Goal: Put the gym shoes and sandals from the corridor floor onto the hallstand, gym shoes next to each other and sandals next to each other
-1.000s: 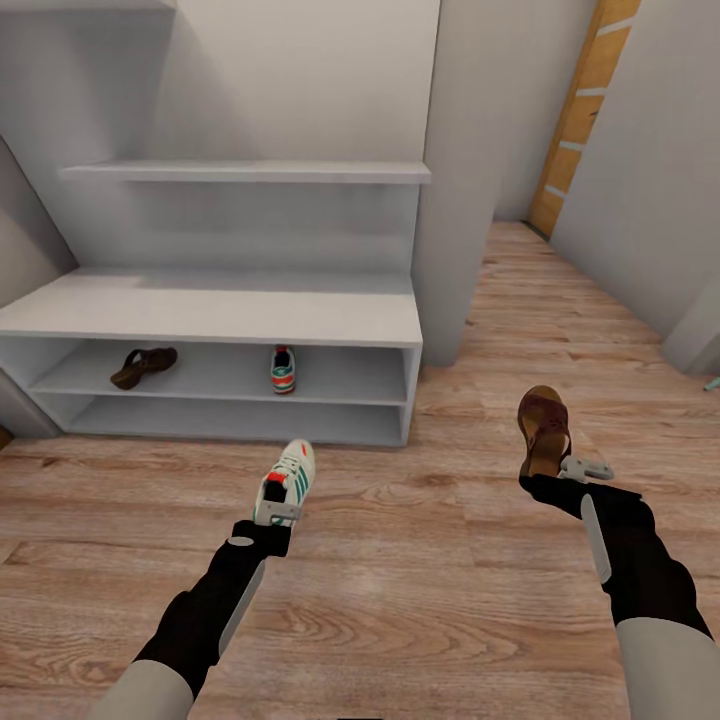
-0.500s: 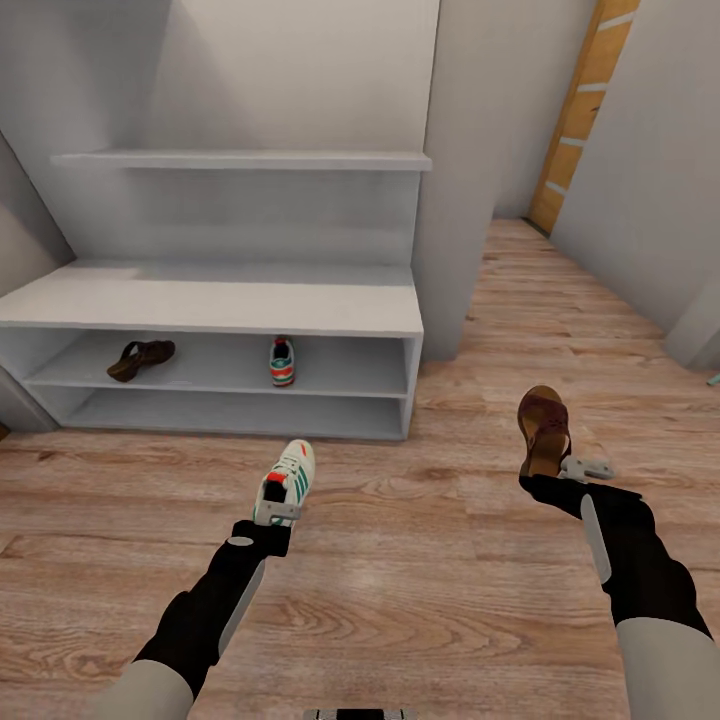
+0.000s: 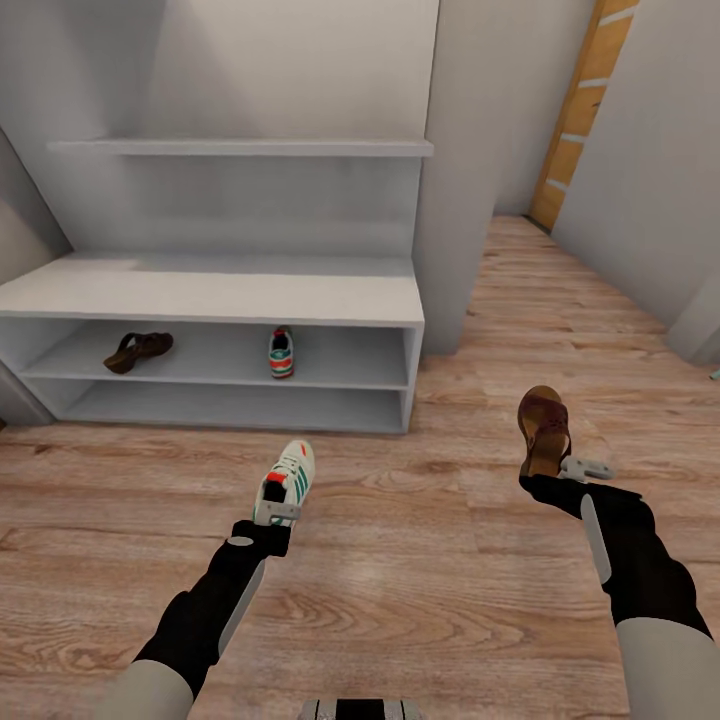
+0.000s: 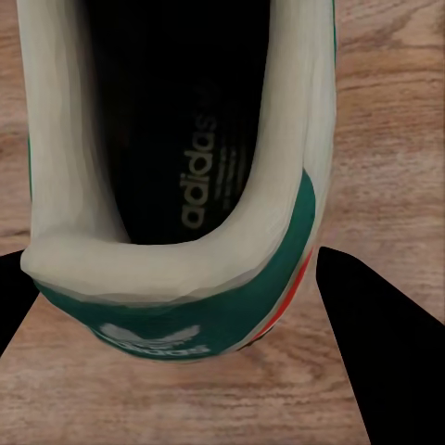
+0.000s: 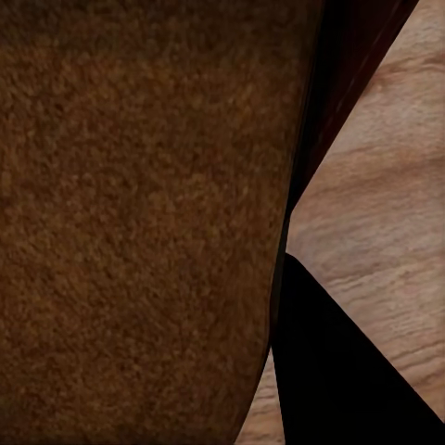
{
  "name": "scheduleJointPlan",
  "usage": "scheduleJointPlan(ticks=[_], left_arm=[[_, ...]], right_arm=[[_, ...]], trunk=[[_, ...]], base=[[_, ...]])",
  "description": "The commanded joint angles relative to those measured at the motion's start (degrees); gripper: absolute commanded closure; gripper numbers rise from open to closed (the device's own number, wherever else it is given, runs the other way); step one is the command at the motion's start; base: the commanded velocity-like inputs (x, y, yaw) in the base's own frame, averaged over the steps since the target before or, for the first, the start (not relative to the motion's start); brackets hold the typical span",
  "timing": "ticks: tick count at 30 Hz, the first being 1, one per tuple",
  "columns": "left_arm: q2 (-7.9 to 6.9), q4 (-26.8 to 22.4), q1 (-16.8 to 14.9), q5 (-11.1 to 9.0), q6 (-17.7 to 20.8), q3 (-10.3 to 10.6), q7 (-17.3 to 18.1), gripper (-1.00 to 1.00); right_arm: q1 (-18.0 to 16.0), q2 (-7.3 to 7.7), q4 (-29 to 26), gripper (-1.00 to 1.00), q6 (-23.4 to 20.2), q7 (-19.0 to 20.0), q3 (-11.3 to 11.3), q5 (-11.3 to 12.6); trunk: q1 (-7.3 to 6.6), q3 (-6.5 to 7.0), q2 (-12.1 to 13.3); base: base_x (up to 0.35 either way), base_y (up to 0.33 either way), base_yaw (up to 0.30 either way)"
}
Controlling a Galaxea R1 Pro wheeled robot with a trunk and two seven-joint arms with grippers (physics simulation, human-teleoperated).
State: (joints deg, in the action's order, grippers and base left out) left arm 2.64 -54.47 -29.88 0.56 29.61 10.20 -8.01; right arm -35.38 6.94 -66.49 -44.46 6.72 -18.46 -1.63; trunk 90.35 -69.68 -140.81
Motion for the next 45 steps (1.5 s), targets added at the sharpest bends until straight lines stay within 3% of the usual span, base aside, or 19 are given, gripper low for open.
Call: scheduleJointPlan(ticks=[1,6,20,45], left_arm=[[0.0,0.02,0.0,0.06,0.0,0.0,0.01,1.0],[0.0,-0.01,0.0,0.06,0.0,0.0,0.01,1.0],[0.0,0.01,0.0,0.06,0.0,-0.09,0.01,1.0],[0.0,0.07,-0.24,-0.45,0.0,0.04,-0.05,1.0]], right_arm=[[0.0,0.0,-0.01,1.0,-0.02,-0.2,0.0,0.23],[-0.02,0.0,-0.02,1.0,-0.02,-0.18,0.0,0.23],[-0.01,0.02,-0.01,1.0,-0.02,-0.21,0.0,0.23],[0.03,0.0,-0.02,1.0,-0.02,-0.22,0.0,0.23]], trunk=[[0.22,-0.18,-0.42],[1.32,-1.08,-2.43],[1.68,-4.18,-2.61],[1.68,-2.15,-2.61]], base=[[0.0,0.0,0.0],[0.0,0.0,0.0],[0.0,0.0,0.0],[0.0,0.0,0.0]])
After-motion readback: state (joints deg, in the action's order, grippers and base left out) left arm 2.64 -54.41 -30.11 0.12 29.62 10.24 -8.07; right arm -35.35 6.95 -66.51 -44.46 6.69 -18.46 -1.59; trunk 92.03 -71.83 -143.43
